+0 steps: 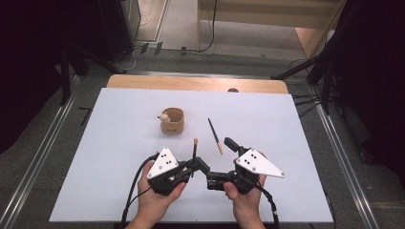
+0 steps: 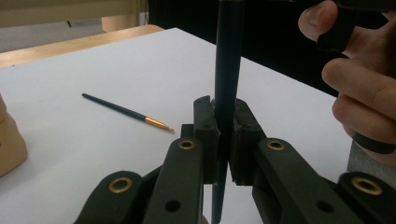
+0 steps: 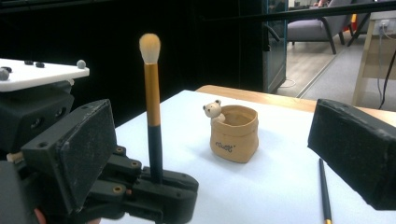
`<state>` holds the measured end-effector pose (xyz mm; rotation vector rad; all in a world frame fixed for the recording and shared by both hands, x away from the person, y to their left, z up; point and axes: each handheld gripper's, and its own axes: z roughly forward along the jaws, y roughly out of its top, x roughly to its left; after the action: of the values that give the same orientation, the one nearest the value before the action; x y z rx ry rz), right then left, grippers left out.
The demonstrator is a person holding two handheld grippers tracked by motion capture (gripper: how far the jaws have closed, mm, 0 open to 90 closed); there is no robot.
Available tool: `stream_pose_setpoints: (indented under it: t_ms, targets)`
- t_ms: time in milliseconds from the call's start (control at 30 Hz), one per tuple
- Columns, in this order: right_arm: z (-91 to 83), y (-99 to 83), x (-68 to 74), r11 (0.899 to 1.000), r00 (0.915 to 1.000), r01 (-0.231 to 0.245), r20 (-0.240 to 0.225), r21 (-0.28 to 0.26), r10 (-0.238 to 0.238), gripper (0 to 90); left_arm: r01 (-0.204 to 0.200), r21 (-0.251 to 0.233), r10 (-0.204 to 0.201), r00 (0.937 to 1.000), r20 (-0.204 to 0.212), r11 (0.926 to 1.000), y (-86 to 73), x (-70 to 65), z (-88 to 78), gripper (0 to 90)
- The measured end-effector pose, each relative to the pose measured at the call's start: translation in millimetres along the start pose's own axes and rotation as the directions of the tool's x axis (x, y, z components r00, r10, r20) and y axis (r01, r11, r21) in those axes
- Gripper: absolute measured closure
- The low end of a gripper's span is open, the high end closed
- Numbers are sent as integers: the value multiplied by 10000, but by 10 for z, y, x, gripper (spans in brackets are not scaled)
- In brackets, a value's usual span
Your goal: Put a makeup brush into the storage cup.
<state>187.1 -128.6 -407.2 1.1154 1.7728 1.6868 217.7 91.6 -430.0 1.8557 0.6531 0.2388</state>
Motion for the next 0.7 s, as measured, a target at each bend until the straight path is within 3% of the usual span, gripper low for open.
stream_pose_setpoints:
  t_ms: [433,700]
  targets:
    - [-148,-64,-193,9992,9985,395,383,-31,-393,12,191,-179,-197,9993,-310,9997,-4,128,-56,847]
    - [-224,-159,-371,9988,9956,452,811,212,-468,13,383,-386,-405,9975,-578,9985,2,249,-118,847]
